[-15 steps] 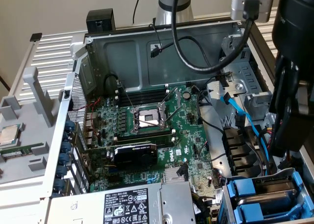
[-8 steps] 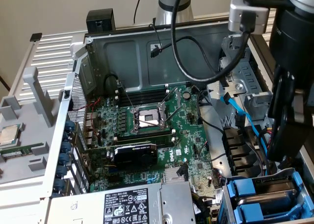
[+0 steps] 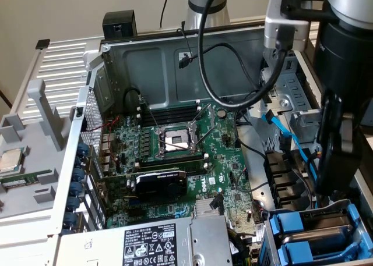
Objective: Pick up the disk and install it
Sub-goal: 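Insert the first disk wire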
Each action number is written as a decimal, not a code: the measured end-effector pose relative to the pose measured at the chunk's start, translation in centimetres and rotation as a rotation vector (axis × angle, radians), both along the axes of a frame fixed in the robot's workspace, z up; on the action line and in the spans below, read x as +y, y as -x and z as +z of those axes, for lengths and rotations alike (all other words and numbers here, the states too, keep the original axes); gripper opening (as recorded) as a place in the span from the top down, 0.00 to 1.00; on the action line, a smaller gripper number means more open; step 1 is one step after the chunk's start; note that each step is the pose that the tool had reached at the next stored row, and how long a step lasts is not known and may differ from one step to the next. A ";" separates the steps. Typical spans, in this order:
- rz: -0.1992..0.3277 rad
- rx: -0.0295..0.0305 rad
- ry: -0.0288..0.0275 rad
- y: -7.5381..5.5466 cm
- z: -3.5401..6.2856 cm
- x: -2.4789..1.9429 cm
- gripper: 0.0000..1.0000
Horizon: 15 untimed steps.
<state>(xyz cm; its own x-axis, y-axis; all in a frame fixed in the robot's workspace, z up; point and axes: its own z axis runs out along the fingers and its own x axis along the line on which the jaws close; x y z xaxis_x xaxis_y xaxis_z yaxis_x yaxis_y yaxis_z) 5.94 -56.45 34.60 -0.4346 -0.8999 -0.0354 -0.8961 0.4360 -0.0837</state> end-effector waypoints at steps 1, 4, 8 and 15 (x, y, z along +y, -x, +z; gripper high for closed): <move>-0.007 -0.0046 0.0002 0.0 -0.03 0.00 0.29; -0.028 -0.0097 0.0016 0.0 -0.06 0.00 0.29; -0.037 -0.0103 0.0021 0.1 -0.06 0.00 0.29; -0.037 -0.0103 0.0022 0.1 -0.08 0.00 0.31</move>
<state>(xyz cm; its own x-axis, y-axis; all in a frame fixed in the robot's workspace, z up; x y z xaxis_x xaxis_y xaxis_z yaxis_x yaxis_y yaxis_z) 5.83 -56.45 34.53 -0.4676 -0.8831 -0.0381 -0.8782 0.4690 -0.0938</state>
